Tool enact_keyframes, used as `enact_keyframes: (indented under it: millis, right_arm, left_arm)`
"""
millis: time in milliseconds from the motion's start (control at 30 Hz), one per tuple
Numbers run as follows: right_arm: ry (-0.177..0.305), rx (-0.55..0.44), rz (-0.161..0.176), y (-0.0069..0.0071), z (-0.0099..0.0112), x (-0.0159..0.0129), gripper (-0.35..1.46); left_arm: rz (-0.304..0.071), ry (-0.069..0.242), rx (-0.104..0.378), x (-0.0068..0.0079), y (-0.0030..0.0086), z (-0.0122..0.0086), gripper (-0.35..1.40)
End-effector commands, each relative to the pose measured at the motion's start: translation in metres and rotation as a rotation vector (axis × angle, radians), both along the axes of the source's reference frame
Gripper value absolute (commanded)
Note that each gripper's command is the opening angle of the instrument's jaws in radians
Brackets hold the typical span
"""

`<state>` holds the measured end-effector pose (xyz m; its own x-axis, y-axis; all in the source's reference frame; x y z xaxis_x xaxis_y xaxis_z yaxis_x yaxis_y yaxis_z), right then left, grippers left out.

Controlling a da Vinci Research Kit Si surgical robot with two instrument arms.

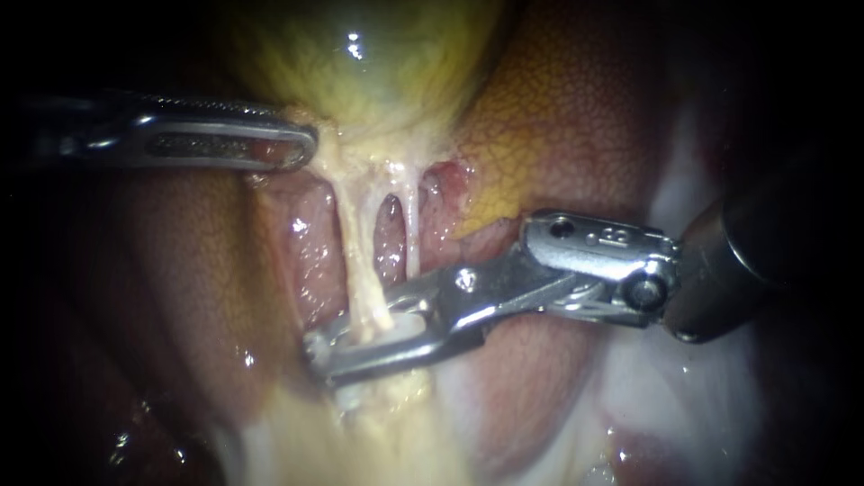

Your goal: Clipping second clip left tube

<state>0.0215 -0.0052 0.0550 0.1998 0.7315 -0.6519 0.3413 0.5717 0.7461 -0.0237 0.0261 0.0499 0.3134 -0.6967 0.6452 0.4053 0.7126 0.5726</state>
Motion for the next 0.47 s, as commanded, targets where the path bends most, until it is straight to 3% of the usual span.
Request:
enact_keyframes:
  millis: [33, 467]
  right_arm:
    - [0.002, -0.001, -0.002, 0.0000, 0.0000, 0.0001, -0.35]
    - [0.006, 0.015, -0.019, -0.0004, -0.0004, 0.0002, -0.35]
  left_arm:
    - [0.000, 0.000, 0.000, 0.0000, 0.0000, 0.0000, -0.35]
    - [0.000, 0.000, 0.000, 0.0000, 0.0000, 0.0000, -0.35]
